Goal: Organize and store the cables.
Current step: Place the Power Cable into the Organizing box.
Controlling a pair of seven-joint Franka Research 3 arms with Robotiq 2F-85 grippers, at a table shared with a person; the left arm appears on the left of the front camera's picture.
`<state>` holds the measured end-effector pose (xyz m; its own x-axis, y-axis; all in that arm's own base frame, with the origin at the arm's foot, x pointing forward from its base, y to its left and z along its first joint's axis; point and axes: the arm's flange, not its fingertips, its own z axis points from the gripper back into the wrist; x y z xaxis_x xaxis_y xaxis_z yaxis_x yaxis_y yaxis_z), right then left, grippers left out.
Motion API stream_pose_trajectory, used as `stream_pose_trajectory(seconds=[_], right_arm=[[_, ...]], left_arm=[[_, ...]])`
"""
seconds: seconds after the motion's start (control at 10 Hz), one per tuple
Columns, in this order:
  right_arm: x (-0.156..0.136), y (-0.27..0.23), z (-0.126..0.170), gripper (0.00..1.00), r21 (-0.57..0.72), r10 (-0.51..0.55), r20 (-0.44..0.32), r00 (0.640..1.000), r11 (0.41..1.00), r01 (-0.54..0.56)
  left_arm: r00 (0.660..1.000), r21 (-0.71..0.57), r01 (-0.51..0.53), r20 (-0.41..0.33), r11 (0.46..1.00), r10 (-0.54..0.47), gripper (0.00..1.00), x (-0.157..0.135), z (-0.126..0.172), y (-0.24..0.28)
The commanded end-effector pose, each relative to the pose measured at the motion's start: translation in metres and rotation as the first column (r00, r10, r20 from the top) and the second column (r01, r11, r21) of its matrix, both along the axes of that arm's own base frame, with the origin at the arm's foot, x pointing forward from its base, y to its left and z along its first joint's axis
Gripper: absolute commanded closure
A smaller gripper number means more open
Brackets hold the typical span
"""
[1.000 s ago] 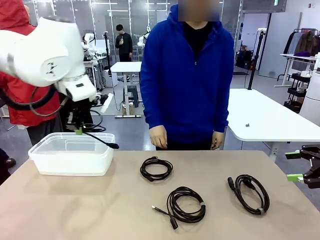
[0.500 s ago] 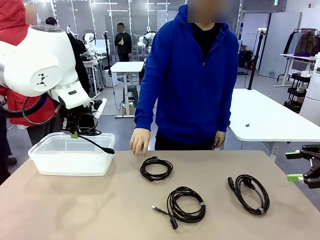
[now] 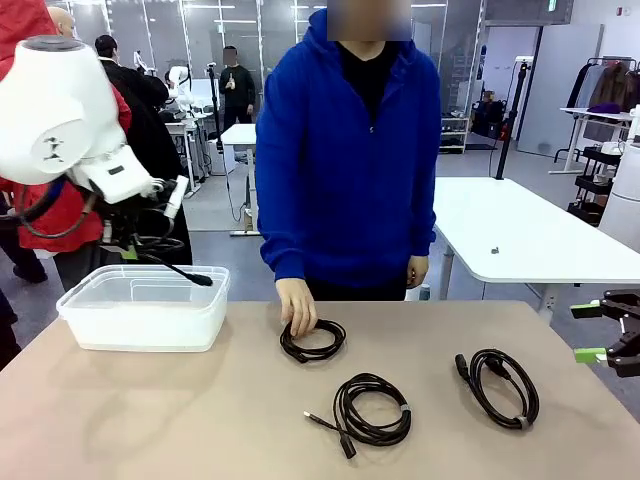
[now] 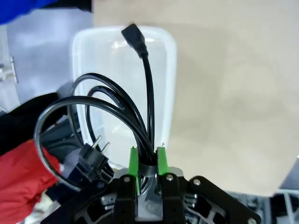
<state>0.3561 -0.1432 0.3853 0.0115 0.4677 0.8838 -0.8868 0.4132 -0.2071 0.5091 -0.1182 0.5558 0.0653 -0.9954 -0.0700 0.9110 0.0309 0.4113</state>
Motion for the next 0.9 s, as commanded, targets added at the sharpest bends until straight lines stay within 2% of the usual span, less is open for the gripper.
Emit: stream_pose_trajectory(seconds=[0.0, 0.2, 0.4, 0.8], right_arm=[[-0.001, 0.0, 0.001, 0.0, -0.01, -0.002, -0.011, 1.0, 1.0, 0.002], [-0.001, 0.0, 0.001, 0.0, -0.01, -0.002, -0.011, 1.0, 1.0, 0.002], [-0.001, 0.0, 0.001, 0.0, -0.01, -0.002, -0.011, 1.0, 1.0, 0.002], [-0.001, 0.0, 0.001, 0.0, -0.01, -0.002, -0.011, 1.0, 1.0, 0.002]], left_arm=[[0.999, -0.021, -0.028, 0.026, 0.999, 0.029, 0.82, 0.01, -0.01, 0.037], [0.998, -0.022, -0.055, 0.022, 0.998, 0.055, 0.82, 0.033, -0.026, 0.059], [0.997, -0.029, -0.076, -0.017, 0.997, 0.076, 0.82, 0.058, -0.052, 0.075], [0.98, -0.03, -0.142, -0.142, 0.989, 0.137, 0.82, 0.105, -0.121, 0.098]])
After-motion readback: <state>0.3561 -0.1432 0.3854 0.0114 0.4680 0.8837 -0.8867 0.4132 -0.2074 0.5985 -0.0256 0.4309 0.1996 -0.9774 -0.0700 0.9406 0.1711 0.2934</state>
